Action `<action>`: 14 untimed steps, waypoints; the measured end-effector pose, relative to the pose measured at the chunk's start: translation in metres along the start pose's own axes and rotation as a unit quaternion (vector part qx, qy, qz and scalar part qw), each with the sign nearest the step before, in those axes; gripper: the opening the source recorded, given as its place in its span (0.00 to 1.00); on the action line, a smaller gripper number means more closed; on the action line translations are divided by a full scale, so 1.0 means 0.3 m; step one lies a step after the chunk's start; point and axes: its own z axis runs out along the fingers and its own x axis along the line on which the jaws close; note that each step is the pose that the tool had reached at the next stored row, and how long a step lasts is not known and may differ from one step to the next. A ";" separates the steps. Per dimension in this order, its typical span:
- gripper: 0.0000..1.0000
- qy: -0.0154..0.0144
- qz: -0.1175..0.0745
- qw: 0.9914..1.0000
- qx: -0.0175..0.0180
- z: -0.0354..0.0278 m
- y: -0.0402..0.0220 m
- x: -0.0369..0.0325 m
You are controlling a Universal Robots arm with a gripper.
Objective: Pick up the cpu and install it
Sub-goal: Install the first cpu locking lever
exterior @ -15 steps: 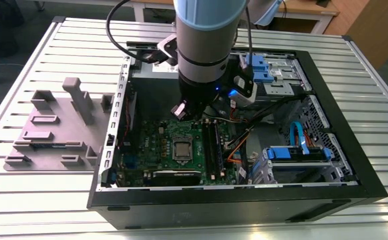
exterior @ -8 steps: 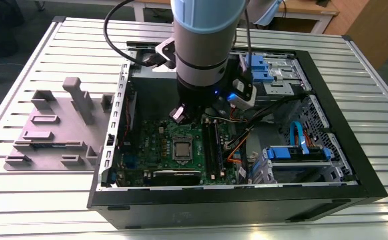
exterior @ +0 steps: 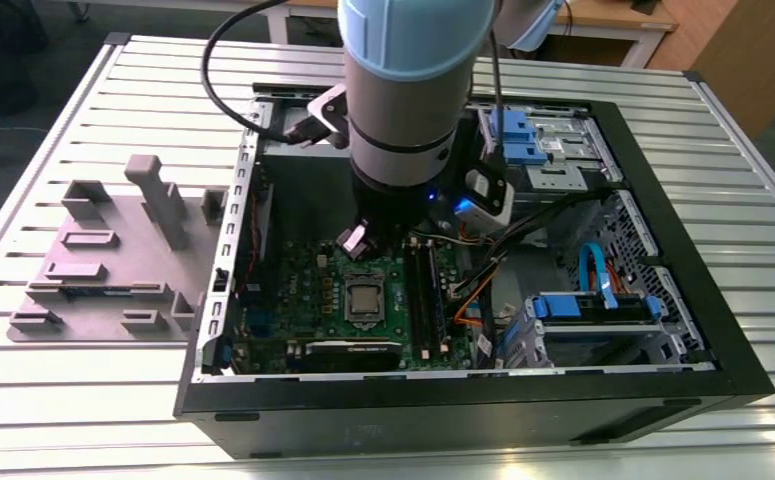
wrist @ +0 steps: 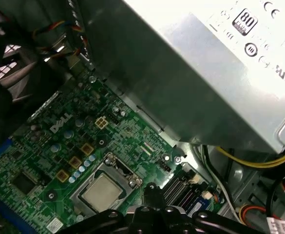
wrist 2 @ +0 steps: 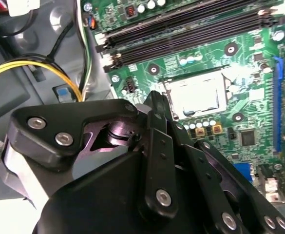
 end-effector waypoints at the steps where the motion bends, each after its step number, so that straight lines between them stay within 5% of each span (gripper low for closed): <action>1: 0.11 0.000 0.001 1.000 0.000 0.000 -0.003 0.003; 14: 0.11 0.001 0.012 1.000 0.001 0.025 -0.017 0.017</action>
